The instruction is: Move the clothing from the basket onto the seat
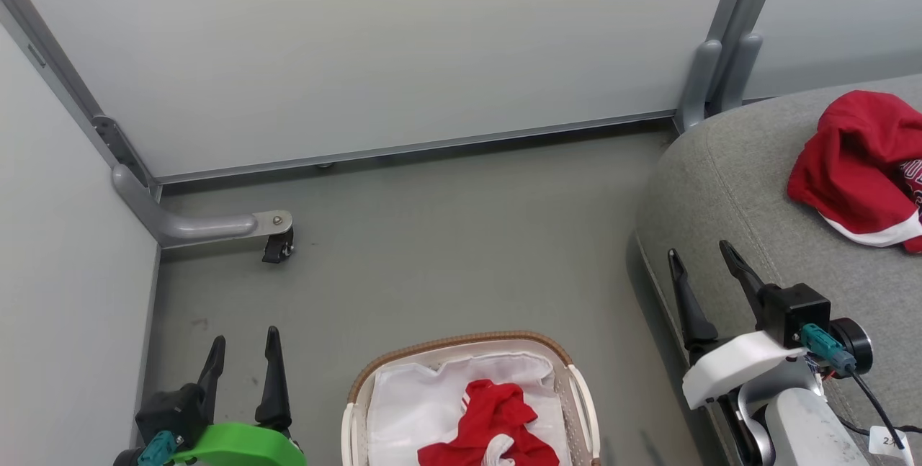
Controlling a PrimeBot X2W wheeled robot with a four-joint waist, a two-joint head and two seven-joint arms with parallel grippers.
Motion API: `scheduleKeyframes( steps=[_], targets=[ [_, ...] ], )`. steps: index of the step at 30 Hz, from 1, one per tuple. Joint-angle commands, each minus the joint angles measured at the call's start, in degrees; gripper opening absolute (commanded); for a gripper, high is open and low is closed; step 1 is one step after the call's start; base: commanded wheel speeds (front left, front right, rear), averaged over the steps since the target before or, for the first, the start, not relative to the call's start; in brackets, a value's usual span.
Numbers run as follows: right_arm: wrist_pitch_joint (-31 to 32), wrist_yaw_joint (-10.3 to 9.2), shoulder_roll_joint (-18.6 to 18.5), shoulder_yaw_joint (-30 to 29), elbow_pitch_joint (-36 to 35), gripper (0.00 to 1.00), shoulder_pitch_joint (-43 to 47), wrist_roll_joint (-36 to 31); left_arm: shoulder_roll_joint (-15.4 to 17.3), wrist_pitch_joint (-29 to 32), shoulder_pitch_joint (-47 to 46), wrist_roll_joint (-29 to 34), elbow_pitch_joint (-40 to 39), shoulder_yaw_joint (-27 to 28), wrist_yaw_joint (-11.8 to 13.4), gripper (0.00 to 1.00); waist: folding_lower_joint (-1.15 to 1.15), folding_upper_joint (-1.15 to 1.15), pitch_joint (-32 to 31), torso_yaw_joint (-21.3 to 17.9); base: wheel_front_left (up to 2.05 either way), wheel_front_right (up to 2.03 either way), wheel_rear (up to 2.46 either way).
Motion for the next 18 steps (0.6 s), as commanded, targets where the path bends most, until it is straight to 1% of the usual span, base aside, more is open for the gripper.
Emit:
scheduleKeyframes(
  steps=[1,18],
  targets=[
    [-0.26,-0.06,-0.25,-0.12,-0.13,1.00,0.96,0.10,0.02,-0.03,0.99,-0.03,-0.05,0.02,0.30,1.00,0.00,0.00,-0.01,-0.04,0.00,0.00,0.00],
    [-0.26,-0.06,-0.24,0.02,0.58,1.00,-0.24,0.10,0.02,-0.04,-0.08,0.27,0.34,-0.11,0.02,1.00,0.00,0.00,0.63,0.30,0.00,0.00,0.00]
  ],
)
